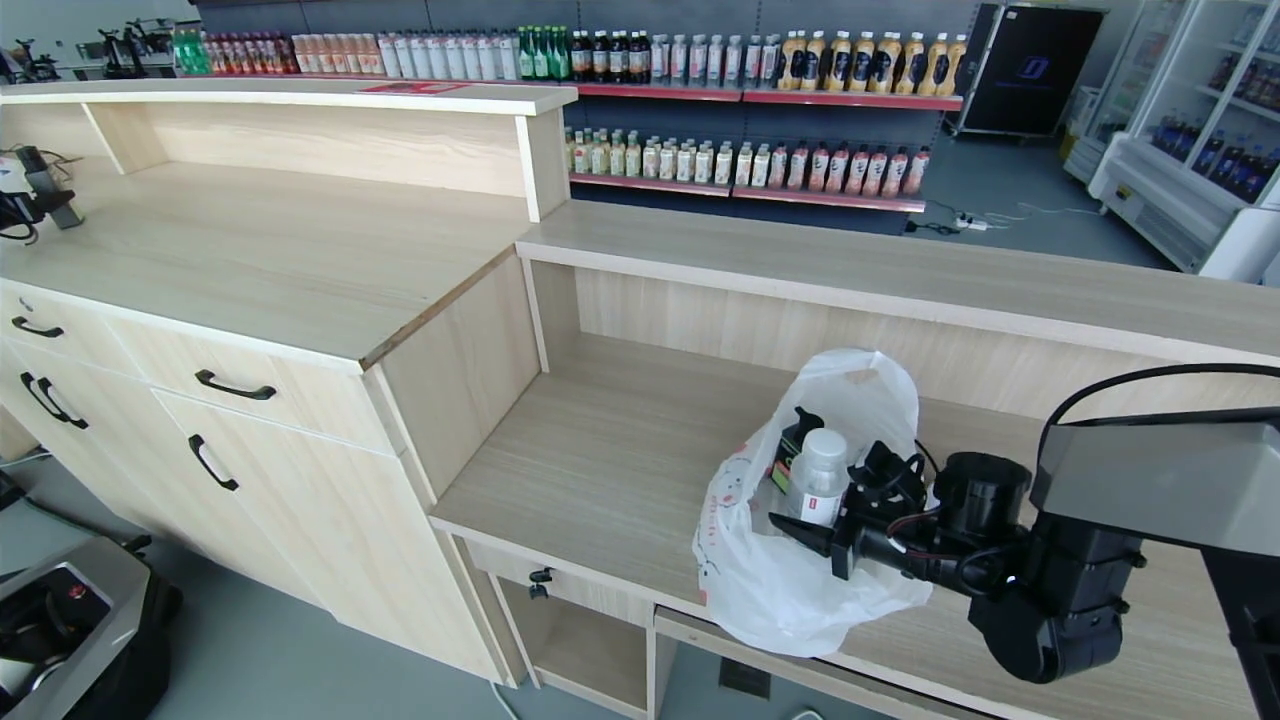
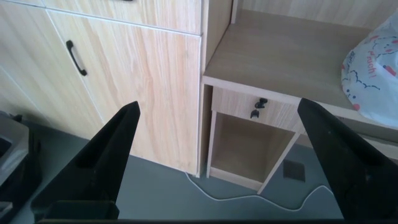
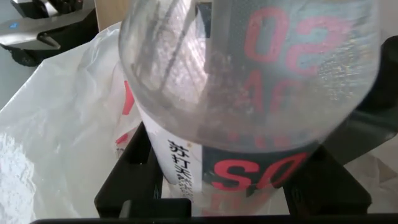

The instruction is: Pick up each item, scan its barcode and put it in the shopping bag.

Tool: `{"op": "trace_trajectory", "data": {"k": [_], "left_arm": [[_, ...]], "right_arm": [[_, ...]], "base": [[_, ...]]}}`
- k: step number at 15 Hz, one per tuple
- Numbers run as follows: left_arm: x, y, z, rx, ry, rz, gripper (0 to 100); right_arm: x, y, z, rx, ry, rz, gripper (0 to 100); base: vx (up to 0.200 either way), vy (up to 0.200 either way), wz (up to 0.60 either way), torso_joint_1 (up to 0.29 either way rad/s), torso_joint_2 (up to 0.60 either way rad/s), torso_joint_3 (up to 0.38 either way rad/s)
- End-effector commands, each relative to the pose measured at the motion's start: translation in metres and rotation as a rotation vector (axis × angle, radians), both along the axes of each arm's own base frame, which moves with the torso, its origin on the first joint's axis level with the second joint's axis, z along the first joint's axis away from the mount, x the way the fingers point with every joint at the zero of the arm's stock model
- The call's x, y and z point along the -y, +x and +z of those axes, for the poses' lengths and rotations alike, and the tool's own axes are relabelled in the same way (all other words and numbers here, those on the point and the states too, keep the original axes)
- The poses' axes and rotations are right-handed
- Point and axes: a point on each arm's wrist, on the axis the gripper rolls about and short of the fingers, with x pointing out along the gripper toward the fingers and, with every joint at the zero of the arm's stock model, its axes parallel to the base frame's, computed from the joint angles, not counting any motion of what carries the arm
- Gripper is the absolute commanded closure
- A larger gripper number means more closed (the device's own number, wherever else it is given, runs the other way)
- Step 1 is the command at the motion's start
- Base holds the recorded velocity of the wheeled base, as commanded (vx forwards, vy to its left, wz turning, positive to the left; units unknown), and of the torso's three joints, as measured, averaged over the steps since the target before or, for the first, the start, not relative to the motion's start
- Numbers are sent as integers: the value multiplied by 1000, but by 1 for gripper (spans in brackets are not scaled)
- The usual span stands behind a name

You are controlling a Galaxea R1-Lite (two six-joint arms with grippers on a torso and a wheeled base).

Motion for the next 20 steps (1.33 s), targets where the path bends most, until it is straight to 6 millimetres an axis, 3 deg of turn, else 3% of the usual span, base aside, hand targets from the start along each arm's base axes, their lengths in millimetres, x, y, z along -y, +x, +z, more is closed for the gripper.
{"op": "trace_trajectory", "data": {"k": [1, 11, 12, 15, 20], "left_arm": [[0, 0, 0, 0, -1, 0, 0], [0, 0, 0, 0, -1, 0, 0], [0, 0, 0, 0, -1, 0, 0], [0, 0, 0, 0, -1, 0, 0], [0, 0, 0, 0, -1, 0, 0]], "right_arm": [[-1, 3, -10, -16, -5, 2, 100], [6, 5, -14, -10, -19, -15, 100], [8, 5, -14, -12, -21, -19, 0], [12, 6, -13, -9, -20, -28, 0], [13, 7, 7, 49, -4, -17, 0]], "base": [[0, 0, 0, 0, 0, 0], [0, 0, 0, 0, 0, 0], [0, 0, 0, 0, 0, 0], [0, 0, 0, 0, 0, 0], [0, 0, 0, 0, 0, 0]]}}
